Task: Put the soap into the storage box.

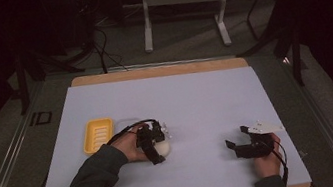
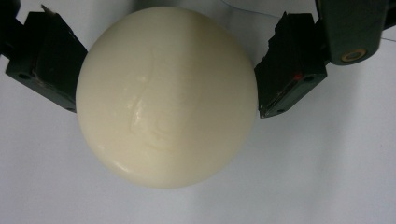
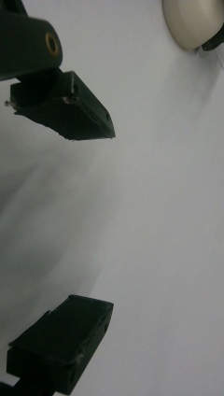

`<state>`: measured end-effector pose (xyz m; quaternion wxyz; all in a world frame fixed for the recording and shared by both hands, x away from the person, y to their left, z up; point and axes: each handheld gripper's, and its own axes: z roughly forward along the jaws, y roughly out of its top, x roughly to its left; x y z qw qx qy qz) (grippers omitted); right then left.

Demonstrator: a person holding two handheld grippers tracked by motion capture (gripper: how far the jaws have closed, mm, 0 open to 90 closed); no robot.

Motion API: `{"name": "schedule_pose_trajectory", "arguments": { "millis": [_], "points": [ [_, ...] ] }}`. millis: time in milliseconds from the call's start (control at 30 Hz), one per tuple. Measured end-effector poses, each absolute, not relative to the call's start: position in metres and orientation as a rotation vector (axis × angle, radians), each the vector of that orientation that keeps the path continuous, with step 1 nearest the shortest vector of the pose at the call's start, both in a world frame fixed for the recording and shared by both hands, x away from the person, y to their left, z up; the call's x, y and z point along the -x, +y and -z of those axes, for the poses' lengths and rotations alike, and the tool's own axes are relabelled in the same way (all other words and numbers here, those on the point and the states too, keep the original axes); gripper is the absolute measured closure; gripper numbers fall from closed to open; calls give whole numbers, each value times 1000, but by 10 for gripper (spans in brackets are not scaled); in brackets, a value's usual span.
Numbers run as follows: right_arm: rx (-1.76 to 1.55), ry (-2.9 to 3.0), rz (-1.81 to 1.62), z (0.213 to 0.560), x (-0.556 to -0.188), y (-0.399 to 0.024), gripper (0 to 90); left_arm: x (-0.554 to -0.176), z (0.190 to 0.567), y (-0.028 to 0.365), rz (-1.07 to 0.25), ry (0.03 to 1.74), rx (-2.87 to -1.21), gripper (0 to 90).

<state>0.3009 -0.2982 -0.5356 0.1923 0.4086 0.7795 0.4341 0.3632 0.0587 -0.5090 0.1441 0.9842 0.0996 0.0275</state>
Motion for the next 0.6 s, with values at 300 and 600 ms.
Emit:
{"name": "schedule_pose_trajectory", "arguments": {
  "millis": [300, 600],
  "points": [
    [-1145, 2187, -1218, 536, -301, -298, 141, -366, 509, 58, -48, 294, -2848, 169],
    [-1144, 2188, -1219, 536, -301, -298, 141, -367, 508, 58, -47, 305, -2854, 204]
  ]
}}
